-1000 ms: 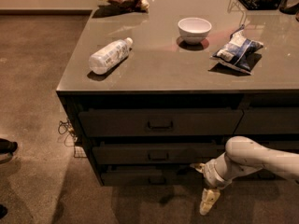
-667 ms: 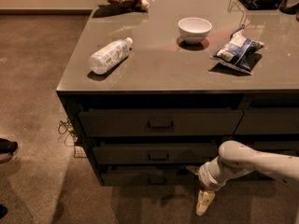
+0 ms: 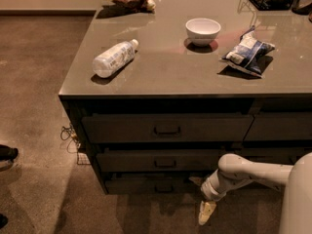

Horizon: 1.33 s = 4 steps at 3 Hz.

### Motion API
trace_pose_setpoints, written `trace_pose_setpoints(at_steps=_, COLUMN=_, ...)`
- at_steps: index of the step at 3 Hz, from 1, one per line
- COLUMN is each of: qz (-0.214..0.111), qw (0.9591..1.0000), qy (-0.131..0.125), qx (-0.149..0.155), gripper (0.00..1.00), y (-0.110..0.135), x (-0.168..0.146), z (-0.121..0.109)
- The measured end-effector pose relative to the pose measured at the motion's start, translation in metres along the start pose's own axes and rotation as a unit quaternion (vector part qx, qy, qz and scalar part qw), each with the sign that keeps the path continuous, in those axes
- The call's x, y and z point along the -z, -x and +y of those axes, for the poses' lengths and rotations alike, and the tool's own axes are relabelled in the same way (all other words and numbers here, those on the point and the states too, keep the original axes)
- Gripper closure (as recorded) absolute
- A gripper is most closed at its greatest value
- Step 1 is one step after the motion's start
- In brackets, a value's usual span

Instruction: Open bottom drawer

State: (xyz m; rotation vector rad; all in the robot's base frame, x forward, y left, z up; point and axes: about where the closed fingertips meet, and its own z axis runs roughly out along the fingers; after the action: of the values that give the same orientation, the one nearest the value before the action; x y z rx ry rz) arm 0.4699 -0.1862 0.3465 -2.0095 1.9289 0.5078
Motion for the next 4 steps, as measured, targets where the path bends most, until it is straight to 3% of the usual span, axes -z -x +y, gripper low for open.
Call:
trace_pose_setpoints(at_steps=1, qz=0.016, qw=0.9999, qy=-0.002, qx=-0.005, gripper=0.00, y=-0.005, x=-0.007, z=0.000)
trace_pose_setpoints(at_steps=2, qz=0.046, qw=0.9988, qy=-0.008, qx=-0.015, gripper=0.00, y=-0.025, x=-0.028, z=-0.009)
trace_pose_setpoints(at_steps=4, qz=0.045, qw=0.9975, qy=-0.054, qx=0.008, gripper=0.00, y=-0.050, x=-0.056, z=-0.032)
